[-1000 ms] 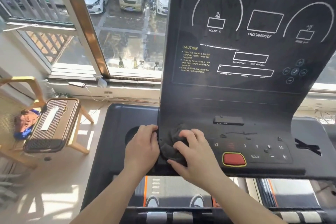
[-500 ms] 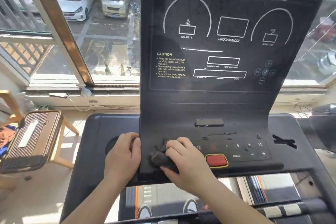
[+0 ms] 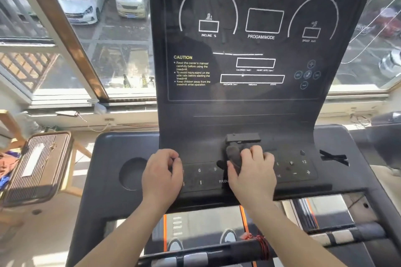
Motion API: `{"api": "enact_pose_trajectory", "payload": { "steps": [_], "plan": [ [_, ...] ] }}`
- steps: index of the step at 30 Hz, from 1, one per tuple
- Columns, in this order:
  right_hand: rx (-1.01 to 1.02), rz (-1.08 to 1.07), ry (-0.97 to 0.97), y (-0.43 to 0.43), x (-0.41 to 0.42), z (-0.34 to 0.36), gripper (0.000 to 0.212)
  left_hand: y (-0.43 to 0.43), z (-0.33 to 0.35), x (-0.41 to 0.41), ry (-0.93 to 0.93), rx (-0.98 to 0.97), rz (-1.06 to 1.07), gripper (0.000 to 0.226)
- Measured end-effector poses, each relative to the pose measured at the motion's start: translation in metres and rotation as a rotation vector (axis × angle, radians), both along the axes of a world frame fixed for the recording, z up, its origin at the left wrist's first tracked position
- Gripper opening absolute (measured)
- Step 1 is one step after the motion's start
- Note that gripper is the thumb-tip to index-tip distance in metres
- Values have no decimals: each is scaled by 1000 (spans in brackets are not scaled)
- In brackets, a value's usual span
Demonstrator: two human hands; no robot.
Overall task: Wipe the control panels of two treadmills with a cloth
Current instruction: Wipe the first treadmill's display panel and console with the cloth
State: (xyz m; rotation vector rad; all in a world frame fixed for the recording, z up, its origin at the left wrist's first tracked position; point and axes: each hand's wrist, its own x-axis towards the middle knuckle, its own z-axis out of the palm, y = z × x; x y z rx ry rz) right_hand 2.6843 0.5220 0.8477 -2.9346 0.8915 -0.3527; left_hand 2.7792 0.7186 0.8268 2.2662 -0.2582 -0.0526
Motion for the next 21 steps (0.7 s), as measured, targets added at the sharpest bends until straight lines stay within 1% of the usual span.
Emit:
{"api": "enact_pose_trajectory", "payload": {
  "steps": [2, 4, 6, 8, 9, 11, 15, 17, 19, 21],
  "plan": [
    [16, 99, -7, 24, 7, 1, 35, 1, -1, 0, -11, 24, -21, 9],
    [39, 305, -35, 37, 9, 1, 34, 1, -2, 0, -15, 34, -35, 8],
    [96, 518, -34, 30, 5, 3, 33, 2, -4, 0, -20, 26, -42, 9],
    [174, 620, -26, 4, -3, 7, 33, 3, -4, -1, -20, 4, -48, 10],
    [208, 607, -10, -12, -8, 10, 32, 3, -4, -1, -19, -4, -48, 11],
    [230, 494, 9, -41, -19, 12, 32, 2, -4, -1, -15, -16, -44, 13],
    [212, 138, -26, -76, -40, 8, 32, 2, -6, 0, -20, -38, -27, 16],
    [198, 6, -9, -81, -44, 9, 32, 2, -6, 0, -26, -40, -25, 18],
    [150, 17, 14, -79, -42, 8, 30, 0, -5, 0, -27, -37, -19, 19],
    [110, 123, 34, -72, -38, 7, 29, -2, -2, 1, -13, -22, -13, 19]
  ]
}}
